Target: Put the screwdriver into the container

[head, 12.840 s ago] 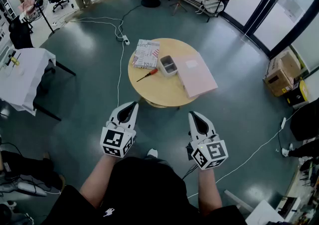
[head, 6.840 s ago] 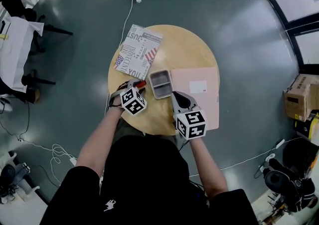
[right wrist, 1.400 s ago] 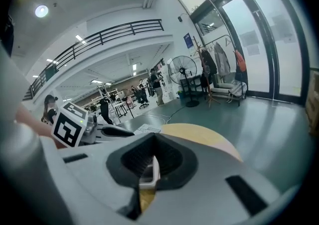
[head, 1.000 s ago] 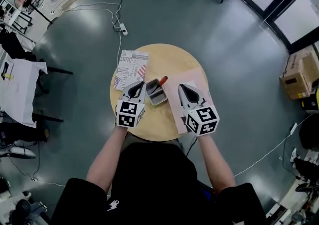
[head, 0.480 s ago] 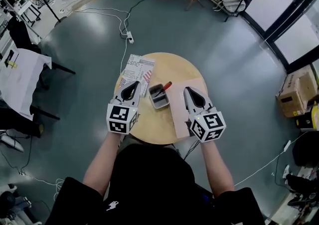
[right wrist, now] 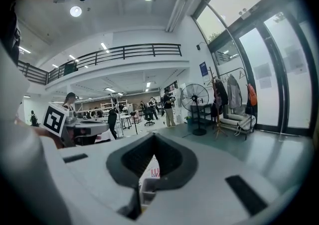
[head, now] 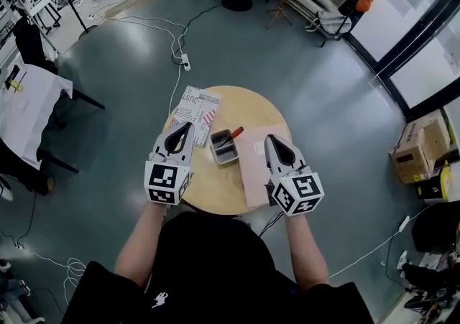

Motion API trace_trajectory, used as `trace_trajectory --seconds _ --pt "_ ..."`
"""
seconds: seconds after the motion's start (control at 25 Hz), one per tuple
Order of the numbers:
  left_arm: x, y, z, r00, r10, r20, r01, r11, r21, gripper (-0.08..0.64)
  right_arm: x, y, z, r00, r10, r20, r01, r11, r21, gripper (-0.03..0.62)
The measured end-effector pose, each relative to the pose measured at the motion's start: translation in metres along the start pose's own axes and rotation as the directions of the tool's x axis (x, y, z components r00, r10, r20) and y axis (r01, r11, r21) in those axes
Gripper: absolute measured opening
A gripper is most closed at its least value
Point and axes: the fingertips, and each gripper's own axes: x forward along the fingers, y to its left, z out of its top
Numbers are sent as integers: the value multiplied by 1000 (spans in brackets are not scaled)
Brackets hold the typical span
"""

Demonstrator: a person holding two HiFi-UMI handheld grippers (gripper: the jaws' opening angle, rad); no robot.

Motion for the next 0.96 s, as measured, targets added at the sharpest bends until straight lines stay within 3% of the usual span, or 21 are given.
trace_trajectory --seconds 0.96 --pt "16 -14 -3 999 -50 -14 50 999 -22 3 1 -14 -7 999 -31 -10 31 999 14 2"
